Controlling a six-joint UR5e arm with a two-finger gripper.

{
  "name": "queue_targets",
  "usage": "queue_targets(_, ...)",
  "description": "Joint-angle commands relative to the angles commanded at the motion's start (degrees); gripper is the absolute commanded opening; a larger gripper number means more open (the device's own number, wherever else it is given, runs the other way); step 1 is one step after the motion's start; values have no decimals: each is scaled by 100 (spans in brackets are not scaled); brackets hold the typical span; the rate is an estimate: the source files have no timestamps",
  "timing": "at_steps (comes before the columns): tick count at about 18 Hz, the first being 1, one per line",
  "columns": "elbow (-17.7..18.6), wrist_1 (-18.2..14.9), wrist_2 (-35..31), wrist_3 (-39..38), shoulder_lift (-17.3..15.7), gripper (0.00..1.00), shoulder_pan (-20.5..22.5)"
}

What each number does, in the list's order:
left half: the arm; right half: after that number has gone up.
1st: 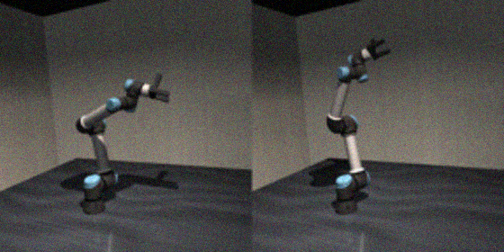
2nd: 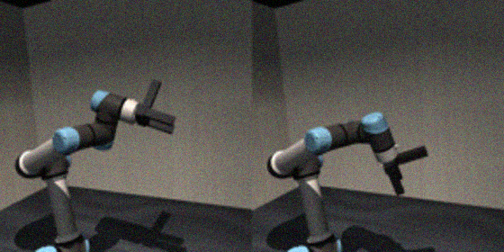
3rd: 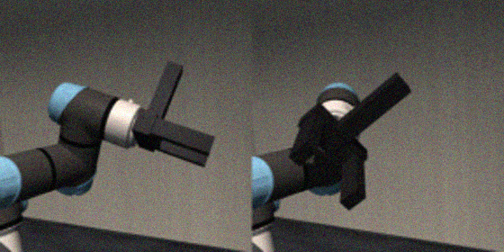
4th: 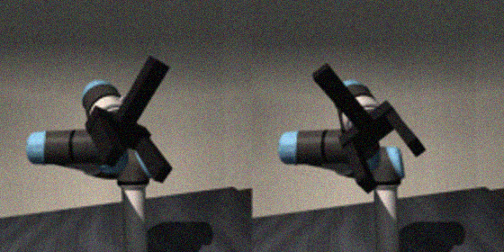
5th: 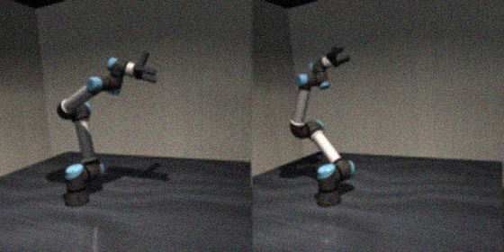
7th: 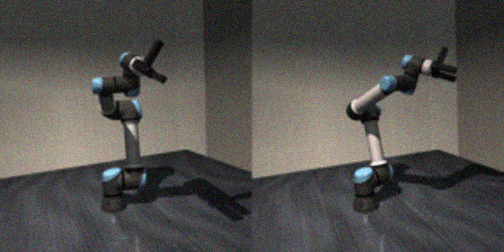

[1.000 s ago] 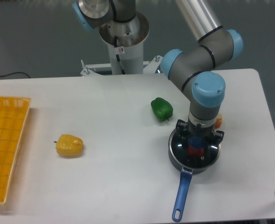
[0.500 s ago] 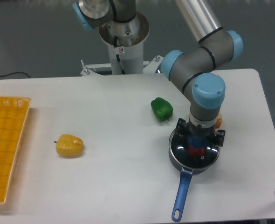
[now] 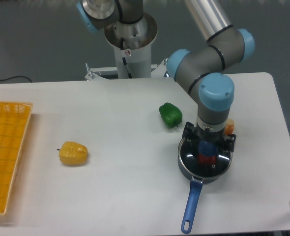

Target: Close the pot lid

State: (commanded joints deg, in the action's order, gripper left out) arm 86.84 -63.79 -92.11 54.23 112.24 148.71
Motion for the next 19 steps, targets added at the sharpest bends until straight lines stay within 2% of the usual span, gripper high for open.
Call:
queue_targets(3,35,-457,0,122,-377,100,-131)
queue_targets(5,35,-904,0,892,-632,100,-158)
queue_targets(6,26,-1246,-9,1410,-799,100,-167)
queue_targets(10,53,-1855,-9,2037,-1090,100,-150)
queue_targets(15,132,-2356,-193,3267,-1459,100,60)
queue_targets(19,141,-2629,-202,3594,-1521,100,289)
